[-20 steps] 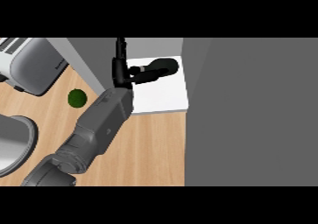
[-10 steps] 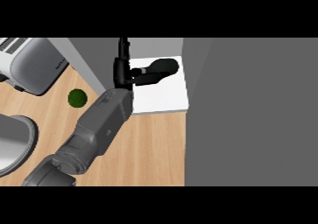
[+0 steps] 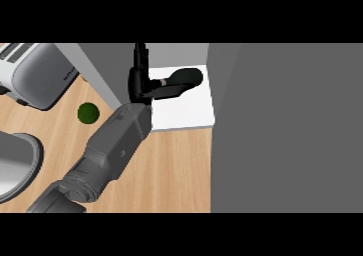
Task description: Pick up the wine, place it into the cabinet and close the cabinet
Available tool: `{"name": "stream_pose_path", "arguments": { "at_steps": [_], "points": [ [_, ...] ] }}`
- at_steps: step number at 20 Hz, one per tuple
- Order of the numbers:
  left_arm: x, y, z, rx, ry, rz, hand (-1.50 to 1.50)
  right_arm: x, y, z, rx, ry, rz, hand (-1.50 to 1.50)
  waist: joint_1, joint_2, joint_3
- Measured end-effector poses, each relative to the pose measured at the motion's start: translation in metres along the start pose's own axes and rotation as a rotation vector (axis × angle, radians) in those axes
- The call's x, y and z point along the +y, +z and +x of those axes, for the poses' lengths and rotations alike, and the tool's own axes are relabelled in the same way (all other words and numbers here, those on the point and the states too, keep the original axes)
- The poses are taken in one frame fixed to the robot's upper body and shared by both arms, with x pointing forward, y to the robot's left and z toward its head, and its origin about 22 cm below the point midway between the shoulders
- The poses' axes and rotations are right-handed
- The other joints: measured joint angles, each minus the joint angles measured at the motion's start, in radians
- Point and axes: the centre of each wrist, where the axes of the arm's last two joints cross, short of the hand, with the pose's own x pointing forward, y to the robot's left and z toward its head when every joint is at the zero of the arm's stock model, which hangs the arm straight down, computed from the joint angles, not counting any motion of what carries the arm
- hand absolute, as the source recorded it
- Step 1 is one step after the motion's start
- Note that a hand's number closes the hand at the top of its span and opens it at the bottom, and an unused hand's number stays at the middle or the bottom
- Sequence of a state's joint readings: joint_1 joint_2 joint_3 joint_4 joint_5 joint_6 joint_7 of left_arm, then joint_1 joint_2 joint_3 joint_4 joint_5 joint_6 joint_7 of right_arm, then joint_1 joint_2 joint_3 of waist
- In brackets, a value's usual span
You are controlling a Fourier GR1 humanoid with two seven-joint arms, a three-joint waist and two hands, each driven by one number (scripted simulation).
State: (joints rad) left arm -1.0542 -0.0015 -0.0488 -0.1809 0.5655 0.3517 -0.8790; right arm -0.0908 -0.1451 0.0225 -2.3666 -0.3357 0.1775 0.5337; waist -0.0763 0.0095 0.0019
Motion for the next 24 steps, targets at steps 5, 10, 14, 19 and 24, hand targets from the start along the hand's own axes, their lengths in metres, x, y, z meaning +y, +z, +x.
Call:
{"name": "stream_pose_path", "arguments": {
  "at_steps": [5,10,14,19,24],
  "points": [
    [-0.001,0.005,-0.001,0.016,0.035,-0.001,-1.50,0.003,-0.001,0.000,0.001,-0.017,-0.005,-1.50,0.007,-0.003,-0.002],
    [0.006,0.031,-0.015,0.046,0.051,0.013,-1.50,0.001,0.001,-0.001,0.004,-0.010,-0.011,-1.50,0.017,-0.009,-0.002],
    [-0.004,0.058,-0.015,0.065,0.064,0.007,-1.50,-0.001,0.001,0.001,0.008,-0.004,-0.024,-1.50,0.027,-0.011,-0.002],
    [-0.020,0.095,-0.008,0.077,0.069,-0.020,-1.50,-0.004,0.001,0.004,0.006,0.009,-0.049,-1.50,0.051,-0.012,-0.002],
    [-0.037,0.132,0.006,0.078,0.074,-0.039,-1.50,-0.004,0.002,0.006,0.018,0.009,-0.059,-1.50,0.061,-0.013,-0.002]
  ]
}}
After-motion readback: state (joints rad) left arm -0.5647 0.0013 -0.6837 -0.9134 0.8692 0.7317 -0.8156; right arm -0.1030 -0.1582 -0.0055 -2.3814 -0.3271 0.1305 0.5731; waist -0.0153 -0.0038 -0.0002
